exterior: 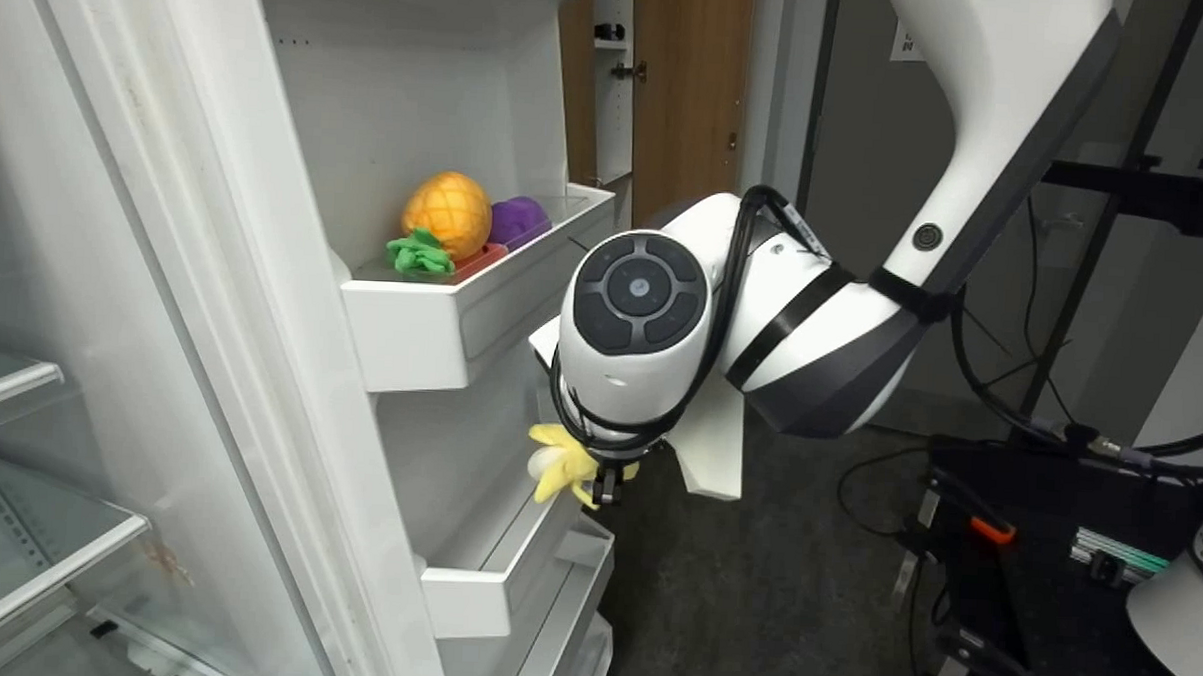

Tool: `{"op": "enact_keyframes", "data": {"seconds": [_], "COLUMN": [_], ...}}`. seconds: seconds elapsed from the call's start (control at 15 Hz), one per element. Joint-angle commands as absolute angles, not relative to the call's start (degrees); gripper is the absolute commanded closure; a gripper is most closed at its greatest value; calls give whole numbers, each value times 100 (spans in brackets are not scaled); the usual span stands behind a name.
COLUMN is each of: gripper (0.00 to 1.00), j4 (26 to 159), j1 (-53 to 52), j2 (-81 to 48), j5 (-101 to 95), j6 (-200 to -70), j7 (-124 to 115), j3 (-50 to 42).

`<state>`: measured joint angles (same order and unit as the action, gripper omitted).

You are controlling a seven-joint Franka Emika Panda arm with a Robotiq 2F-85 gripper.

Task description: Move the yellow object to the lower compartment.

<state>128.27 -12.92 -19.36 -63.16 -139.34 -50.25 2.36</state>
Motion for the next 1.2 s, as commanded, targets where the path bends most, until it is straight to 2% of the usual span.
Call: {"op": "enact_keyframes", "data": {"seconds": [0.0,0.13,0.53,1.13], "gripper": [99,99,99,99], "j4": [12475,12583,11907,11147], "j1": [-1542,-1621,-1840,-1761], "j2": [-2224,-2157,-2603,-3348], "j5": [-6480,-6961,-7722,-7709], "j6": [-13774,-13915,-13254,-12628], "j7": [-4776,-5096,-5612,-5669], "j3": [598,531,668,784]}}
